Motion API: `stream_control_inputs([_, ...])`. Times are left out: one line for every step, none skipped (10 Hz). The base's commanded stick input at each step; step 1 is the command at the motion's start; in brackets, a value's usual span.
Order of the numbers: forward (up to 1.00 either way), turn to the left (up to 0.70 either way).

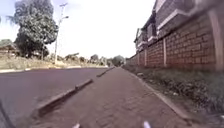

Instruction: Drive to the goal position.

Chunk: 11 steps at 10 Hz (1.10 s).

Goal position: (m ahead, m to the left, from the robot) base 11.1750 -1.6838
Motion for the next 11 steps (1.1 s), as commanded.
stream_control_inputs([0.7, 0.0])
stream_control_inputs([0.7, 0.0])
stream_control_inputs([0.7, 0.0])
stream_control_inputs([0.7, 0.0])
stream_control_inputs([0.7, 0.0])
stream_control_inputs([0.7, 0.0])
stream_control_inputs([0.7, 0.0])
stream_control_inputs([0.7, 0.0])
stream_control_inputs([0.69, 0.0])
stream_control_inputs([0.68, 0.0])
stream_control_inputs([0.67, 0.0])
